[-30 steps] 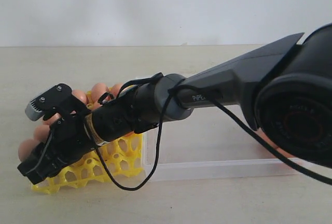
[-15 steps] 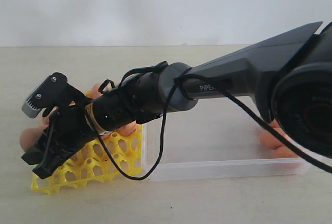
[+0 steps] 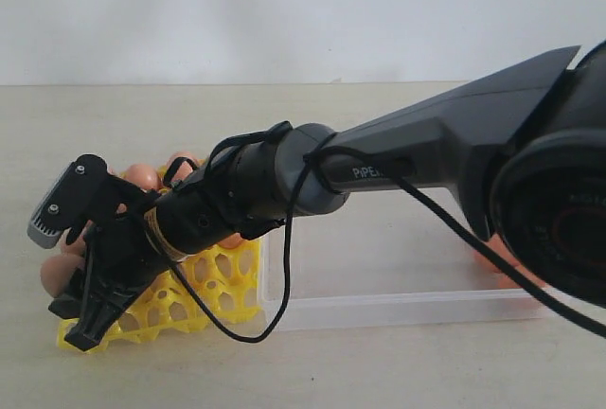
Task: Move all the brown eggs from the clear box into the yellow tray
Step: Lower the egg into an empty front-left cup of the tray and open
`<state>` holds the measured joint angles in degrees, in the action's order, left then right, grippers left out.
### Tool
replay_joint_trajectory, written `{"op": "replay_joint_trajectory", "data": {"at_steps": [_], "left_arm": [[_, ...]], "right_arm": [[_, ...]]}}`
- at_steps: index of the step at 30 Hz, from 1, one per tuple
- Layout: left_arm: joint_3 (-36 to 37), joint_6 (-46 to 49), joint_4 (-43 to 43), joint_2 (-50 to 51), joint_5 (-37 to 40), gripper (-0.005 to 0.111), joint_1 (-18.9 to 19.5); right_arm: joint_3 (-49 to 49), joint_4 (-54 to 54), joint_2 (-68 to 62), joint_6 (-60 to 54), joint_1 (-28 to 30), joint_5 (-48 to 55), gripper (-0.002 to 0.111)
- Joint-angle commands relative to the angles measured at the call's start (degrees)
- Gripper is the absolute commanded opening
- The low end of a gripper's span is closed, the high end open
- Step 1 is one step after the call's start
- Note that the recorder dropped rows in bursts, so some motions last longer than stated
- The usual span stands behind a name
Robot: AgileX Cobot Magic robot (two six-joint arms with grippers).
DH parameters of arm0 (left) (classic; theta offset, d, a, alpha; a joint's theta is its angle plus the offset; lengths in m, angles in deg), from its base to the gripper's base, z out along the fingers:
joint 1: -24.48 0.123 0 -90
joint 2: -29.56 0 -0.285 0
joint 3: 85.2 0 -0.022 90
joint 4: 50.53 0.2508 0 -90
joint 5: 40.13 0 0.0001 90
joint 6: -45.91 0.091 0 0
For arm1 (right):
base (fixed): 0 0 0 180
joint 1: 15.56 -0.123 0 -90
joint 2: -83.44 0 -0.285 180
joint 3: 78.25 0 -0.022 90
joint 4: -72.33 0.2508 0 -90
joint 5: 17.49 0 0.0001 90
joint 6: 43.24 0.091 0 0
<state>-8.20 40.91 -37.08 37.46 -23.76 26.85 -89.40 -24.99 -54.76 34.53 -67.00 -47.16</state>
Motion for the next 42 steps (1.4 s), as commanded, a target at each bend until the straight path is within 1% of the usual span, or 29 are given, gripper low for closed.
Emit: {"op": "replay_joint_trajectory", "data": {"at_steps": [1, 2, 11, 15, 23, 31, 42], "left_arm": [[0.2, -0.1, -0.1, -0.1, -0.1, 0.022, -0.3], [0.2, -0.1, -0.1, -0.1, -0.1, 0.022, -0.3], [0.2, -0.1, -0.1, -0.1, -0.1, 0.022, -0.3], [0.2, -0.1, -0.1, -0.1, -0.1, 0.022, -0.3], [0.2, -0.1, -0.1, -0.1, -0.1, 0.022, -0.3], [0.2, -0.1, -0.1, -0.1, -0.1, 0.022, -0.3], [0.2, -0.1, -0.1, -0.1, -0.1, 0.022, -0.3]], "right_arm": [[0.1, 0.2, 0.6, 0.1, -0.1, 0.8, 0.050], [0.1, 0.2, 0.6, 0.2, -0.1, 0.8, 0.052], [0.1, 0.0, 1.7, 1.4, -0.1, -0.5, 0.051], [0.1, -0.5, 2.5, 1.4, -0.1, 1.0, 0.051], [0.1, -2.6, 2.6, 9.1, -0.1, 0.0, 0.051], [0.1, -2.6, 3.4, 9.2, -0.1, 1.9, 0.052], [0.3, -2.6, 4.2, 9.2, -0.1, 1.7, 0.051]]}}
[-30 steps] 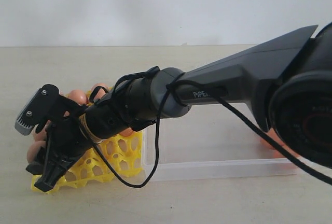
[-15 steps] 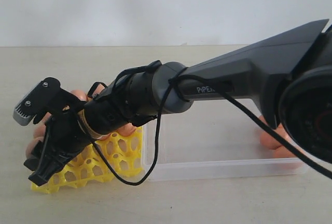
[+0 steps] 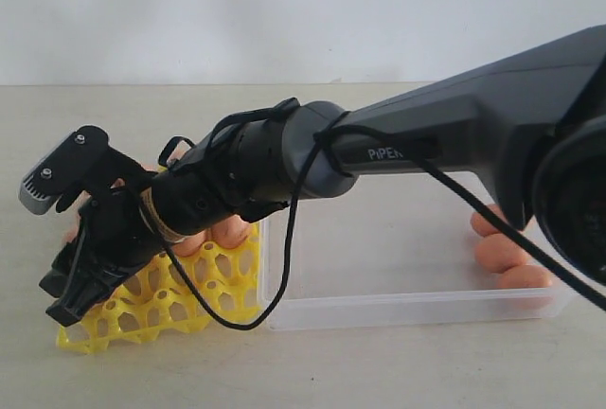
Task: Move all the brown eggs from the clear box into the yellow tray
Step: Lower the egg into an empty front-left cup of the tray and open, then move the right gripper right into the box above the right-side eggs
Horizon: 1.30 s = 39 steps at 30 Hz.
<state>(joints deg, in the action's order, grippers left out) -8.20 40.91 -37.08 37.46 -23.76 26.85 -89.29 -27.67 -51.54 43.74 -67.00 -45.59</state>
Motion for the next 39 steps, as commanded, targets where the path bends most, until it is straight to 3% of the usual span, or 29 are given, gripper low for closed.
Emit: {"op": "replay_joint_trajectory", "data": {"at_steps": [1, 4, 6, 11, 15, 17, 20, 23, 28, 31, 33, 35, 39], "left_arm": [[0.2, -0.1, -0.1, -0.1, -0.1, 0.022, -0.3], [0.2, -0.1, -0.1, -0.1, -0.1, 0.022, -0.3], [0.2, -0.1, -0.1, -0.1, -0.1, 0.022, -0.3], [0.2, -0.1, -0.1, -0.1, -0.1, 0.022, -0.3], [0.2, -0.1, -0.1, -0.1, -0.1, 0.022, -0.3], [0.2, -0.1, -0.1, -0.1, -0.1, 0.022, -0.3], [0.2, -0.1, -0.1, -0.1, -0.1, 0.022, -0.3], [0.2, -0.1, -0.1, -0.1, -0.1, 0.022, -0.3], [0.2, -0.1, -0.1, -0.1, -0.1, 0.022, -0.3], [0.2, -0.1, -0.1, -0.1, -0.1, 0.022, -0.3], [0.2, -0.1, -0.1, -0.1, -0.1, 0.022, -0.3], [0.2, -0.1, -0.1, -0.1, -0.1, 0.022, -0.3], [0.2, -0.1, -0.1, -0.1, -0.1, 0.022, -0.3]], "right_arm": [[0.2, 0.0, 1.2, 0.0, -0.1, 0.5, 0.051], [0.2, 0.0, 2.5, 0.4, -0.1, 2.4, 0.050], [0.2, 0.0, 4.0, 0.7, -0.1, 4.3, 0.043], [0.2, 0.0, 10.1, 0.5, 0.1, 6.6, 0.000], [0.4, 0.0, 14.8, -1.8, 0.1, 10.9, 0.000], [1.7, 0.0, 15.9, -3.5, 0.1, 20.4, 0.000], [6.2, 0.6, 16.5, -9.8, -0.5, 52.1, 0.000], [7.6, 19.3, 18.2, -35.4, -2.2, 77.5, 0.000], [7.6, 53.8, 22.9, -63.1, 1.1, 79.9, 0.000], [6.5, 76.4, 24.7, -73.8, 8.3, 81.5, 0.000], [4.9, 92.1, 24.7, -87.7, 13.9, 89.3, 0.000], [3.9, 100.0, 24.6, -98.9, 18.4, 96.7, 0.000], [3.0, 98.6, 24.6, -111.6, 22.5, 98.1, 0.004]]}}
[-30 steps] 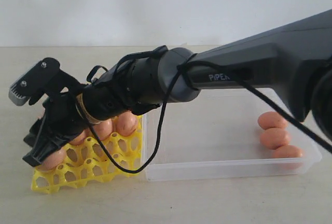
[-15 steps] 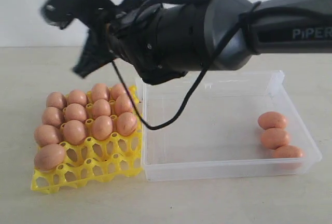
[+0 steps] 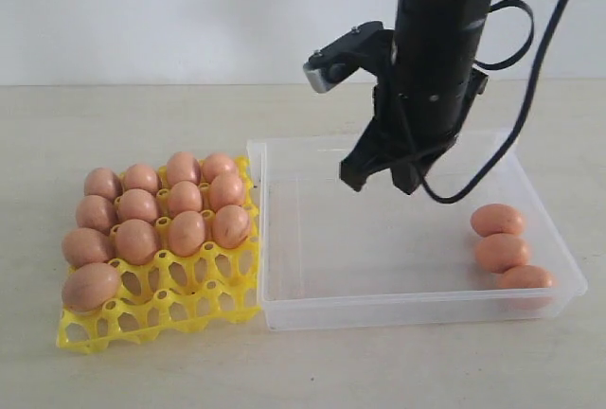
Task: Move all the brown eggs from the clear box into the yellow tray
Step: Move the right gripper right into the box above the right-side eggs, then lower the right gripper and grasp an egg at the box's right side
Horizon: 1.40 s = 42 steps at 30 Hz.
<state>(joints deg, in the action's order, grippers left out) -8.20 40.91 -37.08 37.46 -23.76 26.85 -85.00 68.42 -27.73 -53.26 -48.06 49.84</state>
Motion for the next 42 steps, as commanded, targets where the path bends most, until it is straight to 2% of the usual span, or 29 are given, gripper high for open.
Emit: {"op": "replay_joint_trajectory", "data": {"at_steps": [1, 3, 5, 8, 15, 24, 31, 42], "left_arm": [[0.2, -0.1, -0.1, -0.1, -0.1, 0.022, -0.3], [0.2, -0.1, -0.1, -0.1, -0.1, 0.022, -0.3], [0.2, -0.1, -0.1, -0.1, -0.1, 0.022, -0.3], [0.2, -0.1, -0.1, -0.1, -0.1, 0.022, -0.3], [0.2, -0.1, -0.1, -0.1, -0.1, 0.022, -0.3], [0.2, -0.1, -0.1, -0.1, -0.1, 0.022, -0.3], [0.2, -0.1, -0.1, -0.1, -0.1, 0.022, -0.3], [0.2, -0.1, -0.1, -0.1, -0.1, 0.022, -0.3]], "right_arm": [[-1.3, 1.6, 0.8, -18.5, 4.0, 2.6, 0.009], [-1.3, 0.2, 0.8, -24.7, 4.4, 2.6, 0.024], [-1.3, 0.0, 0.8, -33.9, 4.4, 2.6, 0.044], [-1.3, 0.0, 0.2, -40.0, 4.4, -1.0, 0.062], [-1.3, -6.5, -5.7, -36.5, 6.3, -10.9, 0.063], [-0.7, -5.8, -9.9, -34.6, 12.1, -6.0, 0.063], [-0.7, -1.0, -10.4, -34.2, 16.1, -7.6, 0.063], [-0.7, -0.2, -12.7, -36.6, 17.3, -6.8, 0.059]]}}
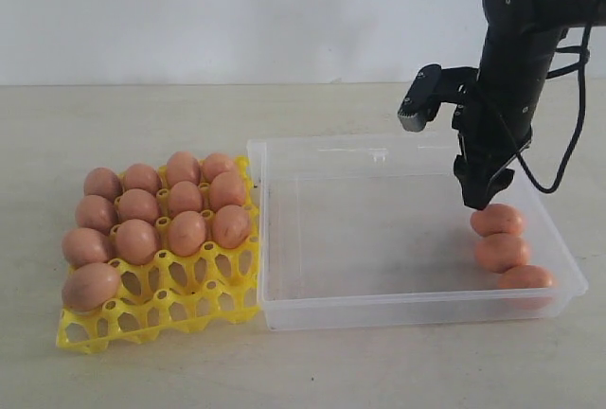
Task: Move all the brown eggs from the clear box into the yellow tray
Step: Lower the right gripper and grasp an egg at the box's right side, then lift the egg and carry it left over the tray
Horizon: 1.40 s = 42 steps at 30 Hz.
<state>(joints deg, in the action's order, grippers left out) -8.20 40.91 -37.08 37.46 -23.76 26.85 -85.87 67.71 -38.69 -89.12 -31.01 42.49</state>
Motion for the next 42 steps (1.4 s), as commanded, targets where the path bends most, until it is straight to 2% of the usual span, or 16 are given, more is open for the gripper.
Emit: {"op": "replay_joint_trajectory", "data": {"at_steps": [1, 21, 28, 30, 32, 33, 34, 39, 42], "left_arm": [[0.2, -0.1, -0.1, -0.1, -0.1, 0.022, -0.3], [0.2, -0.1, -0.1, -0.1, -0.1, 0.022, -0.3], [0.2, -0.1, -0.1, -0.1, -0.1, 0.022, -0.3], [0.2, -0.1, -0.1, -0.1, -0.1, 0.022, -0.3], [0.2, -0.1, -0.1, -0.1, -0.1, 0.022, -0.3], [0.2, -0.1, -0.1, -0.1, -0.1, 0.022, -0.3], [0.2, -0.1, -0.1, -0.1, -0.1, 0.022, -0.3], [0.2, -0.1, -0.1, -0.1, -0.1, 0.022, -0.3], [0.2, -0.1, -0.1, -0.1, -0.1, 0.022, -0.3]], "right_arm": [[0.2, 0.5, -2.1, -0.8, 0.2, 0.7, 0.059], [0.2, -3.5, -6.2, -0.5, 0.3, 0.8, 0.059], [0.2, -3.4, -7.5, 4.4, 1.7, 0.5, 0.058], [0.2, -3.4, -7.5, 7.1, 1.7, 0.0, 0.044], [0.2, -3.4, -7.5, 9.0, 1.7, 0.0, 0.022], [0.2, -3.4, -7.5, 9.9, 1.7, 0.0, 0.006], [0.2, -3.4, -7.5, 10.8, 1.7, 0.0, 0.000], [0.2, -2.4, -7.0, 15.7, 1.6, -0.8, 0.000], [0.2, 3.9, -5.3, 17.1, 1.6, -3.4, 0.000]]}}
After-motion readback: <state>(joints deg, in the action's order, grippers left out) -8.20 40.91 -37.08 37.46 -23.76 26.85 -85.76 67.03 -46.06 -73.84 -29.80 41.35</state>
